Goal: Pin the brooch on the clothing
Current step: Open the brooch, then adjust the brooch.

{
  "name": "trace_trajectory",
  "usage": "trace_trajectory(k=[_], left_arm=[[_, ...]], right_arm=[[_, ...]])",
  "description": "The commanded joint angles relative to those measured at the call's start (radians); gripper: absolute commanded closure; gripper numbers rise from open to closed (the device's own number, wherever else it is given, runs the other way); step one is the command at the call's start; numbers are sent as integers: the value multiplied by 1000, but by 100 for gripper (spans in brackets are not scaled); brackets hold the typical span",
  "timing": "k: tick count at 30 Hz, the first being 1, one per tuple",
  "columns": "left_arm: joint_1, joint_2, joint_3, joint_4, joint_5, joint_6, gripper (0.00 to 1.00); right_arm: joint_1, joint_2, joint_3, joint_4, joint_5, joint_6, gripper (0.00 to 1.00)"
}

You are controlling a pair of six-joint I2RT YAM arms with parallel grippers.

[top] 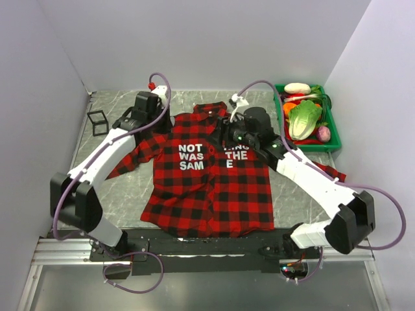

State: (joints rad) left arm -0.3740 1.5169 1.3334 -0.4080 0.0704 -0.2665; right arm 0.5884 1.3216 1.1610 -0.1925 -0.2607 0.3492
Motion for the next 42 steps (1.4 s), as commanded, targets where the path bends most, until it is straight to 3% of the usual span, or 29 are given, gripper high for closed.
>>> trace_trajectory(k=[1,10,14,23,31,42], left_arm=[[-2,61,115,-129,-149,42,99],[-6,227,194,-193,-208,52,99],[-6,354,282,-320,-299,47,99],[-8,561,466,-451,-290,32,99],[-9,586,446,-442,-250,38,99],[-40,660,469,-477,-310,16,96]], right_arm=[[17,34,32,7,60,-29,37],[19,171,42,80,43,-9,37],[16,260,84,93,23,13,37],[19,453,177,182,-12,76,39],[18,597,223,277,-51,169,43],[17,688,244,300,-31,197,44]])
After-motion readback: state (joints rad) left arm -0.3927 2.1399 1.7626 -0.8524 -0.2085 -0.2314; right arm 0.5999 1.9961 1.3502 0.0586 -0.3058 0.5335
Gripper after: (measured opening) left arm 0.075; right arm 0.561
